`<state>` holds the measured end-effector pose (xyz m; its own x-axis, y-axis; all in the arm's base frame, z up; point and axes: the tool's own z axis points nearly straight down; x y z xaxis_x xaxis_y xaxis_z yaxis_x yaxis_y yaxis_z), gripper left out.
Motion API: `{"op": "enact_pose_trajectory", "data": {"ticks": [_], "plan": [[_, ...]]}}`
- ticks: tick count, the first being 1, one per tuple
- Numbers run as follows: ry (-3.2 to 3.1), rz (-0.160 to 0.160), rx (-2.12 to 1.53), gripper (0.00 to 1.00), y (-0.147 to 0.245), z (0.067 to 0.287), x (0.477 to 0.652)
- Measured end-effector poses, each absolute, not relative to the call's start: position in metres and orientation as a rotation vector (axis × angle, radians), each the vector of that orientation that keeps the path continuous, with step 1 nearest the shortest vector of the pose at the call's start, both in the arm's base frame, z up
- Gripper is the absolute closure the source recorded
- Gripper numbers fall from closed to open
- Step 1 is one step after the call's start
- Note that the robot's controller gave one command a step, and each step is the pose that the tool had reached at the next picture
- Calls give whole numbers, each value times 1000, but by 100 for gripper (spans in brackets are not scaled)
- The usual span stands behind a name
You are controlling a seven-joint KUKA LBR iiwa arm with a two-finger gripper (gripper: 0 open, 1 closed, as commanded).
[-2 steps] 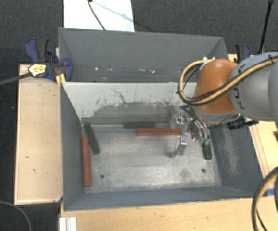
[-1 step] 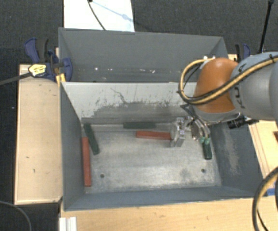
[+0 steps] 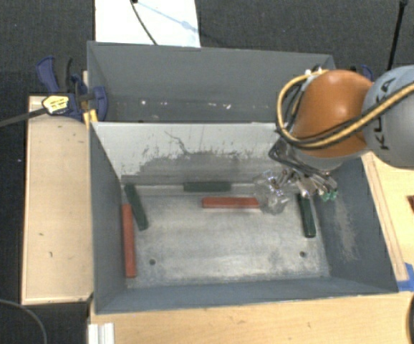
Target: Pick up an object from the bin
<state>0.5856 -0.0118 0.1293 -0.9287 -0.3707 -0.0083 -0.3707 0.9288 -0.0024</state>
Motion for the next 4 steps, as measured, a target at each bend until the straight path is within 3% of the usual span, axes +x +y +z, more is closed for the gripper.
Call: {"op": "enact_pose_trajectory", "data": {"ticks": [1, 2, 3, 4], "plan": [[3080, 0, -590, 0, -12, 128, 585], [3082, 4, -611, 0, -4, 67, 587], [3074, 1, -609, 100, -5, 73, 589], [3078, 1, -611, 0, -5, 71, 588]]}}
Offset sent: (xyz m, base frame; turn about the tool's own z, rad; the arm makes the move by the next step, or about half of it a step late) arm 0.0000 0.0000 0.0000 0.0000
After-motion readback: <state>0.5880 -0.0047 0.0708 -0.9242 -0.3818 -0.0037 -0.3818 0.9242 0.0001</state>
